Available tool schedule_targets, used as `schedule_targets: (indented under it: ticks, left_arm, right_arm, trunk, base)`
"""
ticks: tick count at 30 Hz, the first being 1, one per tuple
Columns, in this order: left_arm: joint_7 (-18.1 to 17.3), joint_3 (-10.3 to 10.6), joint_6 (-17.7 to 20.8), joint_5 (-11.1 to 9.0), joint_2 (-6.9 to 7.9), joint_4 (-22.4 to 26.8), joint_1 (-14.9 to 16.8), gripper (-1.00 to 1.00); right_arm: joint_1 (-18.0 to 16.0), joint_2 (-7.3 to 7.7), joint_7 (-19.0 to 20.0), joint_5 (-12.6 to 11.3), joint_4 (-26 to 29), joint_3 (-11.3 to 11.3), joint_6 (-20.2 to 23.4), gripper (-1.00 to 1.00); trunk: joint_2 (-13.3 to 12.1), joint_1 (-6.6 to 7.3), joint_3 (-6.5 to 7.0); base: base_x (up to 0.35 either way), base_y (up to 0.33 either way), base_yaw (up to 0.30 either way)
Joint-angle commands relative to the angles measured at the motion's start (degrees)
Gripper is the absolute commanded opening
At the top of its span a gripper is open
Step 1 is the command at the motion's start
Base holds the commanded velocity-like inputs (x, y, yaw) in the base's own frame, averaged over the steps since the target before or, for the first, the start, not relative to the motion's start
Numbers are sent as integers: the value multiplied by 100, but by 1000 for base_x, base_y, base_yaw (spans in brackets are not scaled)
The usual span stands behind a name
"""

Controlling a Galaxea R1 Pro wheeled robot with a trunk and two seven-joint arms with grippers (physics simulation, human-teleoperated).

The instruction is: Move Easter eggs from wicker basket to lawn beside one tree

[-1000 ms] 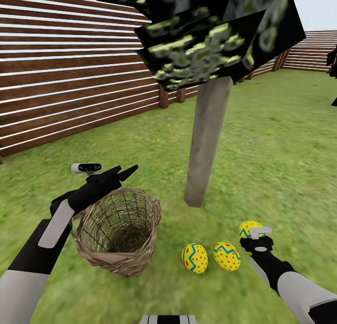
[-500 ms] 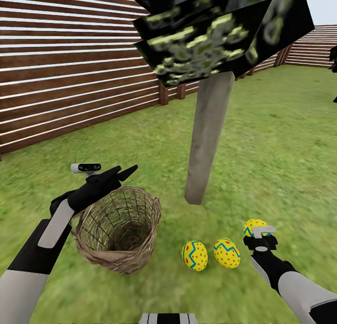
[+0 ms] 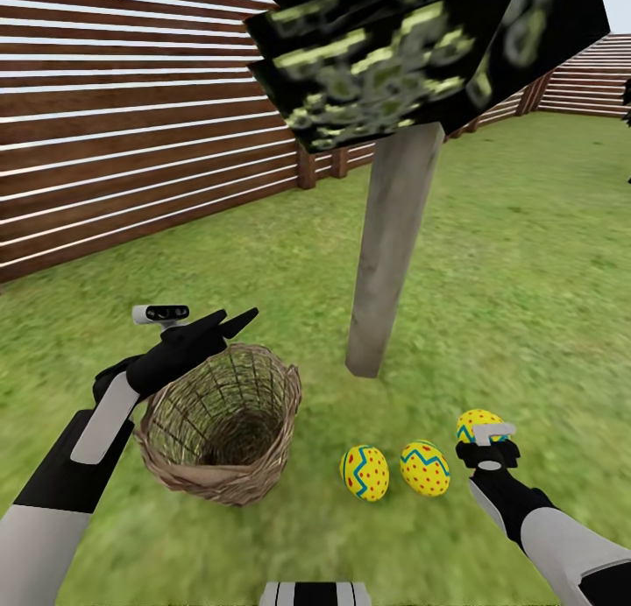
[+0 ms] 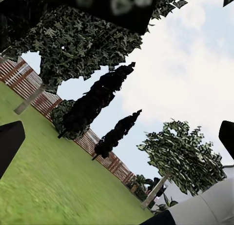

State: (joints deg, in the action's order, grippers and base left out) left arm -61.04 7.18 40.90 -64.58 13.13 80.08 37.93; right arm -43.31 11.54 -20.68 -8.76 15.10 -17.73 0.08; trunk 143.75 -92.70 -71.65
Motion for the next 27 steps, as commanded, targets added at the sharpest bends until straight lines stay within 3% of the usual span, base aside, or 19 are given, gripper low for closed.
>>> schedule_targets:
  ticks: [1, 8, 13, 27]
  left_arm:
    - [4, 11, 41, -46, 5, -1, 4, 100]
    - [4, 11, 41, -46, 5, -1, 4, 100]
    - [4, 11, 41, -46, 11, -1, 4, 100]
    - [4, 3, 50, -46, 23, -1, 4, 100]
  right_arm:
    - [-2, 5, -7, -72, 3, -46, 4, -100]
    - [-2, 8, 10, -73, 20, -61, 93, -100]
    - [-225, 13, -23, -75, 20, -64, 656, -100]
    - [-283, -11, -24, -100, -23, -55, 692, -100]
  trunk:
    - [2, 1, -14]
    - [2, 1, -78]
    - [2, 1, -124]
    - [2, 1, -253]
  base:
    - [0, 0, 0]
    - [0, 0, 0]
    - [0, 0, 0]
    - [0, 0, 0]
